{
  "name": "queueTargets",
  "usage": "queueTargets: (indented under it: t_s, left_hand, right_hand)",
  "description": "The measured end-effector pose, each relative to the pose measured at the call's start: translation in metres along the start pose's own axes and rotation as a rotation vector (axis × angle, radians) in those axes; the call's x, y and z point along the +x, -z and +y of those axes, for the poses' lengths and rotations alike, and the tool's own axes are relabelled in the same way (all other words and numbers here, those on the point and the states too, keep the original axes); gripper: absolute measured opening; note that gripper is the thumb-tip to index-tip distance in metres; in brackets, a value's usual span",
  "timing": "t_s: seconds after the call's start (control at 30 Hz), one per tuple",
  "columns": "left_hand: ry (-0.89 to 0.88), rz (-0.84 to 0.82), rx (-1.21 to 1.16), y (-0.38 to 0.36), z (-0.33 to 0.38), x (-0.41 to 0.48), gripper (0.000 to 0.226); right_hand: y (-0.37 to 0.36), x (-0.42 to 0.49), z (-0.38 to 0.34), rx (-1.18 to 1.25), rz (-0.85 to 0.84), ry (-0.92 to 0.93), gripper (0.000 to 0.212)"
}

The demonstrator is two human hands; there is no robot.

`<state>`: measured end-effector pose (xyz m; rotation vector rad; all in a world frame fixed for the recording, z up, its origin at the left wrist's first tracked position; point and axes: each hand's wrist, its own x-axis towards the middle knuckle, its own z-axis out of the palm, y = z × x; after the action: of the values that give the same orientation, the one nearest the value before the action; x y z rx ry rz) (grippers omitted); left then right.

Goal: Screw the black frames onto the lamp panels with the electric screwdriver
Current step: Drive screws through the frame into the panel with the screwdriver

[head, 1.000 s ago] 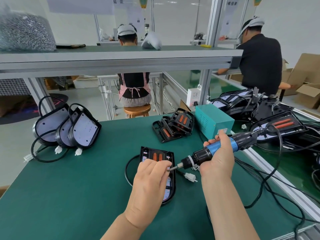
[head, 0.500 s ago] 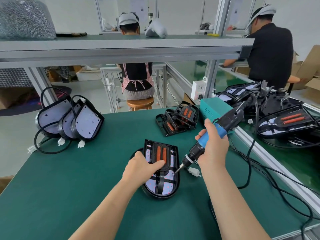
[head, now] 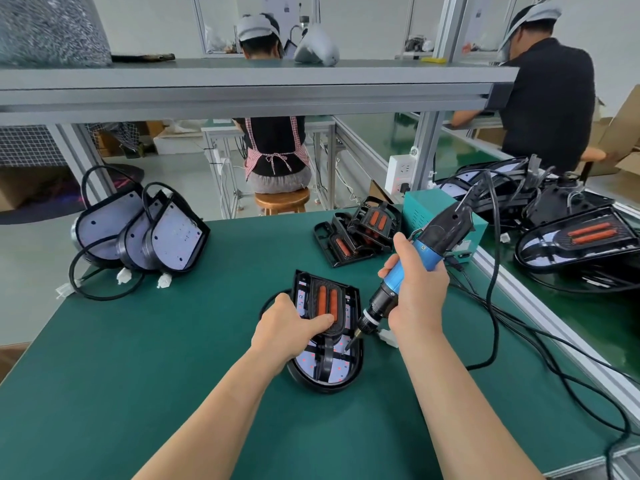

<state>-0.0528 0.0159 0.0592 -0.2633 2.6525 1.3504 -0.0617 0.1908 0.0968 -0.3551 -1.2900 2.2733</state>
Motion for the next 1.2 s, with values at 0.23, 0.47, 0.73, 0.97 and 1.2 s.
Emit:
queueTargets:
  t_s: [0.23,0.47,0.73,0.97,1.2]
  left_hand:
    - [-0.013,-0.032,-0.041,-0.001,-0.003,0.002,0.057]
    - [-0.015,-0.047,-0.078,-0.001,-0.007,0.003,0.057]
    - [-0.034,-0.048,-0.125,-0.003,-0.011,0.005,0.059]
    - [-0.038,-0.036,-0.137,-0.005,-0.012,0.005,0.058]
    - [-0.032,-0.046,-0.135,-0.003,-0.01,0.002,0.059]
  right_hand:
    - [-0.002,-0.003,0.001,-0.016,-0.032,0.014,0.021]
    - [-0.009,-0.014,-0.003,-0.039,-0.22,0.109,0.015]
    - [-0.008,-0.016,0.002,-0.097,-0.382,0.152,0.023]
    - [-0.01,-0.013,0.009,-0.115,-0.48,0.157,0.015]
    - [-0.005,-0.01,0.007,-0.092,-0.573,0.112,0.01]
